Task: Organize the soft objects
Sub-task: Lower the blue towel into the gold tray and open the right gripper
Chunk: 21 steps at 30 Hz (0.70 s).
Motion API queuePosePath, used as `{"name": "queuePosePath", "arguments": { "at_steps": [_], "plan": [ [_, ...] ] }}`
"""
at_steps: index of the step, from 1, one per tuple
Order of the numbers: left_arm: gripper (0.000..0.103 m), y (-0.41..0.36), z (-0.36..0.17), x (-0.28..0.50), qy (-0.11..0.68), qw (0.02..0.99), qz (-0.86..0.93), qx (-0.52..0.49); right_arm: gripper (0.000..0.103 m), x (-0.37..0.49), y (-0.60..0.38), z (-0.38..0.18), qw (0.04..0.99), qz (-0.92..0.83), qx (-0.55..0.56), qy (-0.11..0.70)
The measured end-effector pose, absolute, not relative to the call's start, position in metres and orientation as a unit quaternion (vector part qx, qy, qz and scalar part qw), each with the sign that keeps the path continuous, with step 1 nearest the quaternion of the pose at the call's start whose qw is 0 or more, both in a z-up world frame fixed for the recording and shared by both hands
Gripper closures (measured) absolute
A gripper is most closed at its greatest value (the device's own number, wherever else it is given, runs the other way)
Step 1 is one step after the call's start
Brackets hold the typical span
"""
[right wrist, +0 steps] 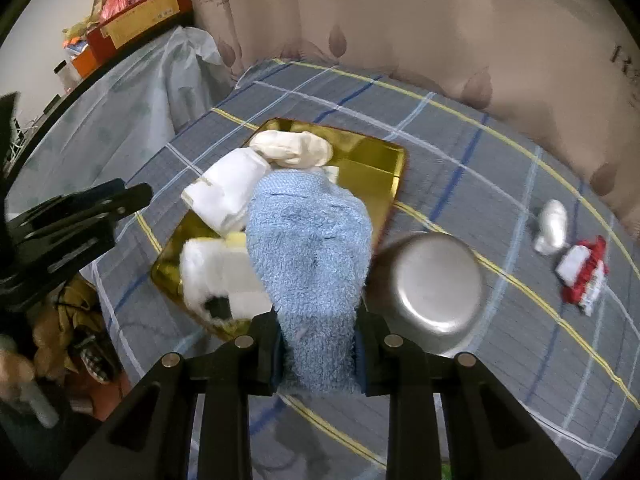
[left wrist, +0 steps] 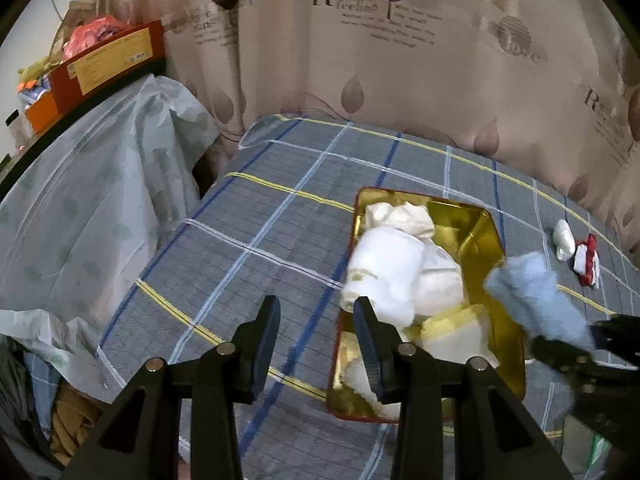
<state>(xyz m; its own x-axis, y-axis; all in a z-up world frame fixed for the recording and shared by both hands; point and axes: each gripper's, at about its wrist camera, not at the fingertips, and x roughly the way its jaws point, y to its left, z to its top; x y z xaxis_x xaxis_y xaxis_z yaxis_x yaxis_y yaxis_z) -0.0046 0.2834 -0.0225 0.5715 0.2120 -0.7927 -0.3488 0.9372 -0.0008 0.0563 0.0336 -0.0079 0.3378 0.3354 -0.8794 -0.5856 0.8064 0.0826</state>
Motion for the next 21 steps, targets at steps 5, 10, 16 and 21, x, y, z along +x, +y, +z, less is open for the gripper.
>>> {"name": "queuePosePath", "arguments": {
  "at_steps": [5, 10, 16, 21],
  "plan": [
    [0.064, 0.296, -0.019, -0.007, 0.430, 0.882, 0.172, -0.090, 0.078, 0.069, 0.067, -0.024, 0.806, 0.284, -0.128, 0.503],
    [0.064, 0.302, -0.020, -0.007, 0.431, 0.880, 0.173, -0.099, 0.077, 0.084, 0.085, -0.037, 0.811, 0.269, -0.122, 0.506],
    [0.064, 0.301, -0.023, -0.007, 0.436, 0.878, 0.165, -0.105, 0.071, 0.099, 0.095, -0.054, 0.814, 0.253, -0.110, 0.511],
    [0.064, 0.298, -0.025, -0.006, 0.438, 0.879, 0.164, -0.098, 0.052, 0.103, 0.099, -0.057, 0.817, 0.255, -0.110, 0.505]
  ]
}}
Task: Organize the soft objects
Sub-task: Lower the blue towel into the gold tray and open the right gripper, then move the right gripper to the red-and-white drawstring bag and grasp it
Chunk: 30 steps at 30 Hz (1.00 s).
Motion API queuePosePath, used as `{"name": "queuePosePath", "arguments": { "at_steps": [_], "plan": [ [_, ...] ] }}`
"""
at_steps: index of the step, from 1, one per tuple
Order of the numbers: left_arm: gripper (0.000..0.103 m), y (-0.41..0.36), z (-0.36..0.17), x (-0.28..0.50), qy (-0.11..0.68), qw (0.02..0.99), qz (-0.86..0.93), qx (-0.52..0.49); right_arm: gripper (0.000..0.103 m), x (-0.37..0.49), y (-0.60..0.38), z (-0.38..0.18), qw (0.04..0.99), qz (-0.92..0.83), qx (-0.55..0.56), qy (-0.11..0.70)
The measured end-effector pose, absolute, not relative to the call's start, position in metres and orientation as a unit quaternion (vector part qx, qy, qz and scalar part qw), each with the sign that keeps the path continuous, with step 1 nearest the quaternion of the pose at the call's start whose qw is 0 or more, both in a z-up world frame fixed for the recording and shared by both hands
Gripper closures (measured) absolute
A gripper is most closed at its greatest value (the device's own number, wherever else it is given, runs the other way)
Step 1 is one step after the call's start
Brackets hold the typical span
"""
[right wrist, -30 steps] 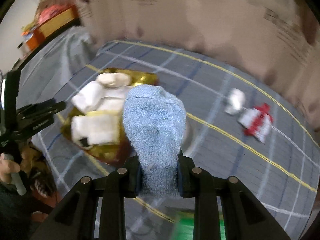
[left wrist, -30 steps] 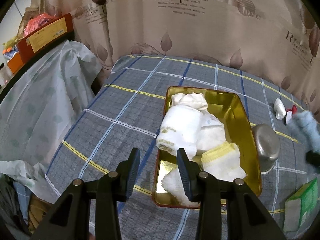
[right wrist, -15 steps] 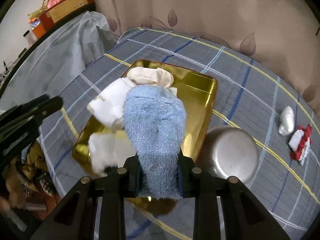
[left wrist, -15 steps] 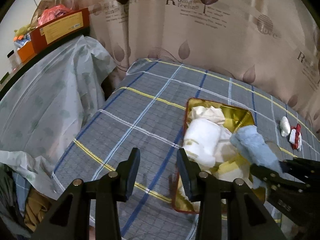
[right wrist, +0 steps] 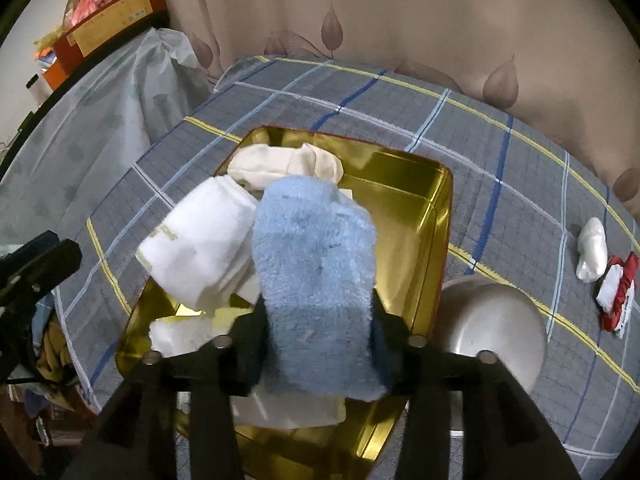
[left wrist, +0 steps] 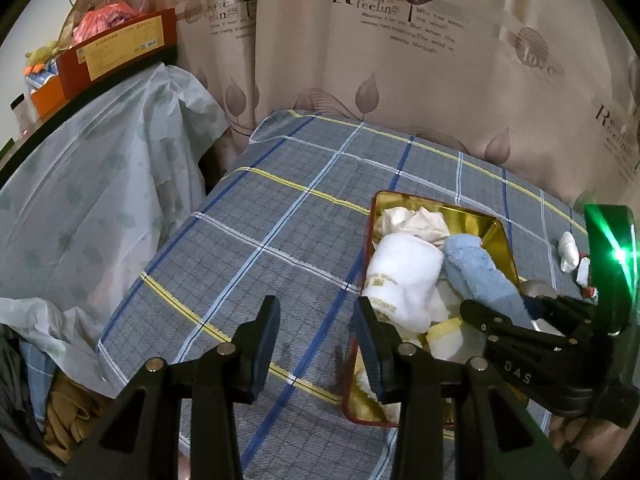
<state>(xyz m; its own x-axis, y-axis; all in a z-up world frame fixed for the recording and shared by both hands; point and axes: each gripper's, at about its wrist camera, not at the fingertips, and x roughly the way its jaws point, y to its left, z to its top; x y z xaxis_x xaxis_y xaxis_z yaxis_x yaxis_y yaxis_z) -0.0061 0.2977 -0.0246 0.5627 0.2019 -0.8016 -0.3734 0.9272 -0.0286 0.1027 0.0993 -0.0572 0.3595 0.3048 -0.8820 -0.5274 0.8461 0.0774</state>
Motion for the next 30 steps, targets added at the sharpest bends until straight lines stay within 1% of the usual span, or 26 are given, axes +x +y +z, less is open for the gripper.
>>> {"name": "queuePosePath", "arguments": {
  "at_steps": [2, 4, 6, 7, 10, 11, 12, 13, 23, 30],
  "plan": [
    [0.064, 0.296, -0.025, -0.006, 0.438, 0.879, 0.162, -0.098, 0.044, 0.102, 0.099, -0.055, 0.820, 0.256, -0.110, 0.500],
    [0.064, 0.294, -0.024, -0.006, 0.439, 0.879, 0.161, -0.096, 0.043, 0.101, 0.098, -0.053, 0.821, 0.258, -0.108, 0.498],
    [0.064, 0.293, -0.023, -0.006, 0.438, 0.880, 0.160, -0.094, 0.036, 0.098, 0.098, -0.052, 0.821, 0.261, -0.108, 0.496],
    [0.064, 0.292, -0.023, -0.006, 0.438, 0.880, 0.159, -0.093, 0.035, 0.097, 0.097, -0.051, 0.821, 0.261, -0.106, 0.496],
    [0.064, 0.289, -0.024, -0.005, 0.440, 0.880, 0.157, -0.091, 0.034, 0.091, 0.095, -0.047, 0.820, 0.266, -0.101, 0.497],
    [0.064, 0.288, -0.024, -0.005, 0.440, 0.880, 0.157, -0.091, 0.032, 0.089, 0.094, -0.046, 0.820, 0.267, -0.100, 0.496],
    [0.064, 0.287, -0.024, -0.005, 0.440, 0.880, 0.156, -0.088, 0.028, 0.085, 0.093, -0.043, 0.820, 0.270, -0.100, 0.495],
    [0.064, 0.285, -0.024, -0.005, 0.440, 0.880, 0.156, -0.085, 0.026, 0.083, 0.092, -0.042, 0.820, 0.270, -0.101, 0.494],
    [0.064, 0.275, -0.026, -0.004, 0.445, 0.880, 0.147, -0.078, 0.025, 0.055, 0.056, -0.022, 0.820, 0.277, -0.083, 0.494],
    [0.064, 0.267, -0.028, -0.003, 0.447, 0.880, 0.145, -0.068, 0.025, 0.052, -0.008, 0.000, 0.837, 0.237, -0.082, 0.486]
  ]
}}
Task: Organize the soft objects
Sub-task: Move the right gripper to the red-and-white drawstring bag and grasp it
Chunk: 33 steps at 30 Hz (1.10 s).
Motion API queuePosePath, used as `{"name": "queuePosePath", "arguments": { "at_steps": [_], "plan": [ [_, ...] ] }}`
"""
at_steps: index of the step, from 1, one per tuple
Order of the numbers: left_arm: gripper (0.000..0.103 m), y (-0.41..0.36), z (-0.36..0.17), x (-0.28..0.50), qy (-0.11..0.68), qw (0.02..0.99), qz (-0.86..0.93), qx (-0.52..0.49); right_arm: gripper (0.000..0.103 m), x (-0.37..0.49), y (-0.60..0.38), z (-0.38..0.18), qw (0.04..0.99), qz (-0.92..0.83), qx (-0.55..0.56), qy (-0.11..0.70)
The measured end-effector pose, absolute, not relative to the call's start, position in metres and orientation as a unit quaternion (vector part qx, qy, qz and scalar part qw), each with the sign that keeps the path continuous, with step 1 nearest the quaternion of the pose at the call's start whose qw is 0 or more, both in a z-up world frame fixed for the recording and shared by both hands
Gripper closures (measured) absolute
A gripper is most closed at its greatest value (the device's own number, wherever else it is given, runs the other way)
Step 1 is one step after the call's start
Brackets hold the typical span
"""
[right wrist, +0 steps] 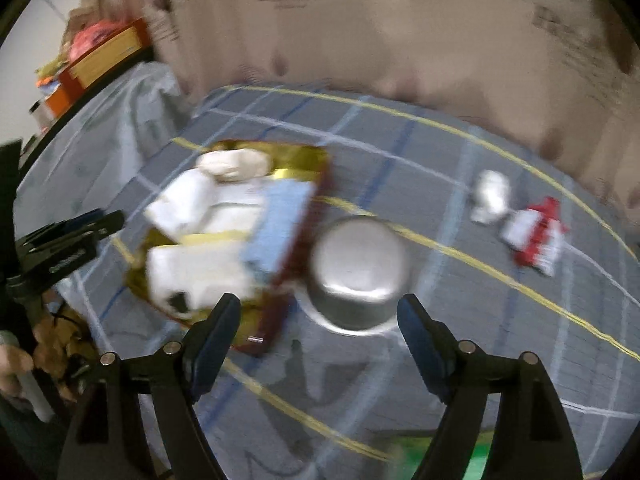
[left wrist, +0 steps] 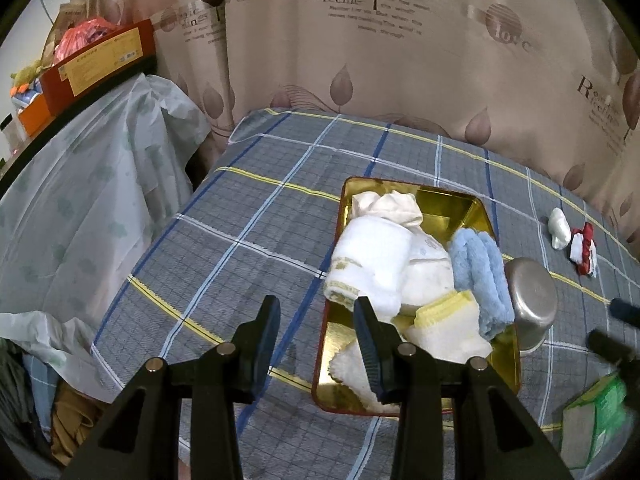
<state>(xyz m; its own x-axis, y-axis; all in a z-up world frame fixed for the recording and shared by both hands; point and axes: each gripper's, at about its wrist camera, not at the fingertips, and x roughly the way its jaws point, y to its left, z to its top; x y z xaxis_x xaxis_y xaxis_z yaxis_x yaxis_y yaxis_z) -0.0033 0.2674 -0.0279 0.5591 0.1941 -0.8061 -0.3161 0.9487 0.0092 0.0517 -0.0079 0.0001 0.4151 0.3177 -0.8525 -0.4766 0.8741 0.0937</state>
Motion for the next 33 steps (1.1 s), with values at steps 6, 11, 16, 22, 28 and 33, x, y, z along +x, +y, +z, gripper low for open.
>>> {"name": "queuePosePath", "arguments": {
  "at_steps": [6, 11, 16, 22, 28, 33],
  "plan": [
    [0.064, 0.257, -0.029, -0.002, 0.448, 0.881, 0.142, -0.052, 0.025, 0.068, -0.087, 0.012, 0.858, 0.163, -0.067, 0.482],
    [0.064, 0.249, -0.033, 0.001, 0.454, 0.879, 0.138, -0.042, 0.025, 0.093, -0.145, 0.009, 0.865, 0.105, -0.049, 0.488],
    [0.064, 0.241, -0.035, 0.003, 0.454, 0.880, 0.138, -0.027, 0.025, 0.125, -0.186, -0.008, 0.862, 0.060, -0.027, 0.502],
    [0.064, 0.234, -0.035, 0.002, 0.456, 0.880, 0.131, -0.015, 0.025, 0.168, -0.195, -0.030, 0.857, 0.036, -0.025, 0.514],
    [0.064, 0.232, -0.032, 0.005, 0.459, 0.878, 0.136, -0.007, 0.025, 0.208, -0.192, -0.047, 0.850, 0.011, -0.043, 0.525],
    [0.064, 0.230, -0.030, 0.011, 0.459, 0.878, 0.138, 0.000, 0.025, 0.237, -0.199, -0.064, 0.843, -0.010, -0.027, 0.537]
  ]
}}
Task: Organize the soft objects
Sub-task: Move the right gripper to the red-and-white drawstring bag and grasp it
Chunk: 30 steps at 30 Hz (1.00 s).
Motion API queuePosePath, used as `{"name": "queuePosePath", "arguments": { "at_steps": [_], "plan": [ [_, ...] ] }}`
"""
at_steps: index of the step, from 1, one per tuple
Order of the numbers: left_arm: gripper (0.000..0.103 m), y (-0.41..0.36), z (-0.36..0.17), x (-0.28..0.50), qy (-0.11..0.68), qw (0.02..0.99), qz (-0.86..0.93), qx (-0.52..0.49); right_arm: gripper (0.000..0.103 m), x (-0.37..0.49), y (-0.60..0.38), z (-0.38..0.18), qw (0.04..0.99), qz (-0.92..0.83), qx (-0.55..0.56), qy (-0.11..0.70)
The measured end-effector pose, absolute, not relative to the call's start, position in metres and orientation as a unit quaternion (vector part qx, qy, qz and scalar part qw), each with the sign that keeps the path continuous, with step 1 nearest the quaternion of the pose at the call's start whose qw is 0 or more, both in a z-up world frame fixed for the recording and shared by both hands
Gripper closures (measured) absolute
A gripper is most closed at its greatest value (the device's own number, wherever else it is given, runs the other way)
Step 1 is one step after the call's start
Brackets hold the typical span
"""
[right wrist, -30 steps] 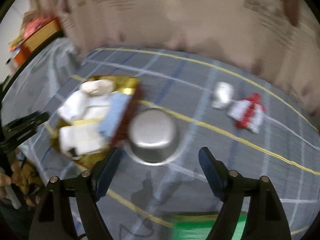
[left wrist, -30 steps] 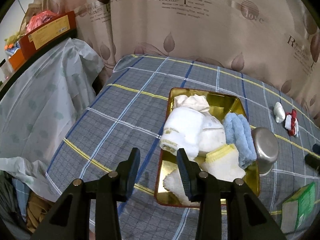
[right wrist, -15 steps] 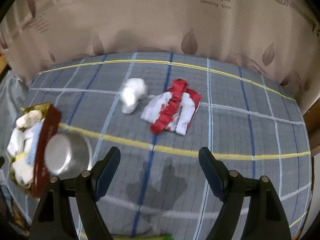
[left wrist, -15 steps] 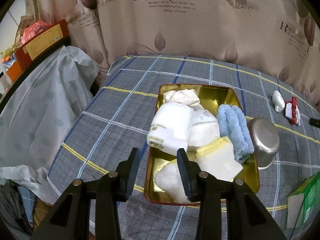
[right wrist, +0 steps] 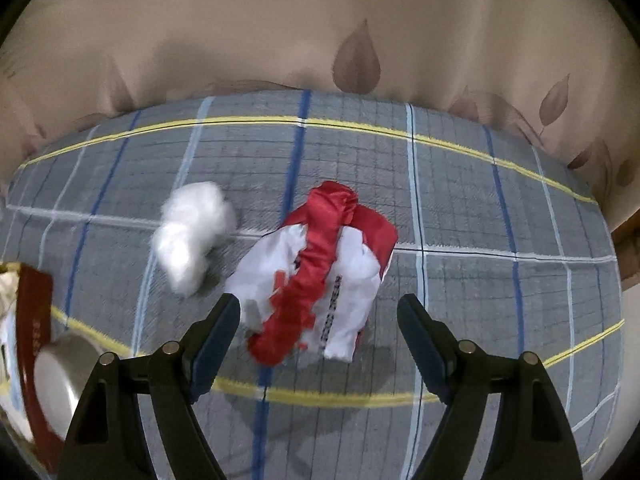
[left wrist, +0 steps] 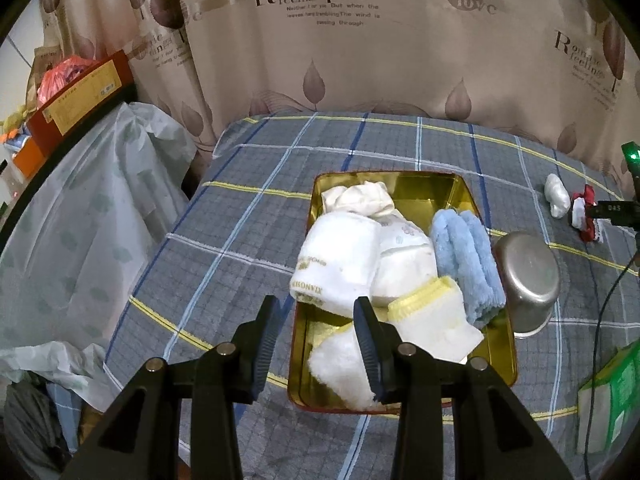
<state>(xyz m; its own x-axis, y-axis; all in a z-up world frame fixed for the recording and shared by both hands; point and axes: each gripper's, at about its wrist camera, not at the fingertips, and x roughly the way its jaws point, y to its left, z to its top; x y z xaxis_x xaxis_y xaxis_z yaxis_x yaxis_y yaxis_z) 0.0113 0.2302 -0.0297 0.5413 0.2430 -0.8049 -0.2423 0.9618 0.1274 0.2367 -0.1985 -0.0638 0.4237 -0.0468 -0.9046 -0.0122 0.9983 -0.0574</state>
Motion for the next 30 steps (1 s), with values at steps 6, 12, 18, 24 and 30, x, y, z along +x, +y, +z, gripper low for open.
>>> {"name": "queuePosePath", "arguments": {
  "at_steps": [6, 12, 18, 24, 30],
  "plan": [
    [0.064, 0.223, -0.028, 0.023, 0.464, 0.876, 0.131, 0.004, 0.025, 0.259, -0.208, -0.083, 0.835, -0.029, -0.008, 0.550],
    [0.064, 0.209, -0.030, 0.037, 0.471, 0.874, 0.119, 0.011, 0.018, 0.273, -0.209, -0.096, 0.832, -0.028, -0.001, 0.554],
    [0.064, 0.197, -0.035, 0.050, 0.481, 0.870, 0.106, 0.009, 0.018, 0.280, -0.207, -0.102, 0.836, -0.018, -0.001, 0.549],
    [0.064, 0.185, -0.042, 0.055, 0.490, 0.866, 0.100, 0.014, 0.019, 0.283, -0.211, -0.108, 0.842, -0.006, 0.002, 0.539],
    [0.064, 0.179, -0.045, 0.057, 0.496, 0.863, 0.097, 0.019, 0.023, 0.280, -0.218, -0.113, 0.846, 0.002, 0.000, 0.532]
  ]
}}
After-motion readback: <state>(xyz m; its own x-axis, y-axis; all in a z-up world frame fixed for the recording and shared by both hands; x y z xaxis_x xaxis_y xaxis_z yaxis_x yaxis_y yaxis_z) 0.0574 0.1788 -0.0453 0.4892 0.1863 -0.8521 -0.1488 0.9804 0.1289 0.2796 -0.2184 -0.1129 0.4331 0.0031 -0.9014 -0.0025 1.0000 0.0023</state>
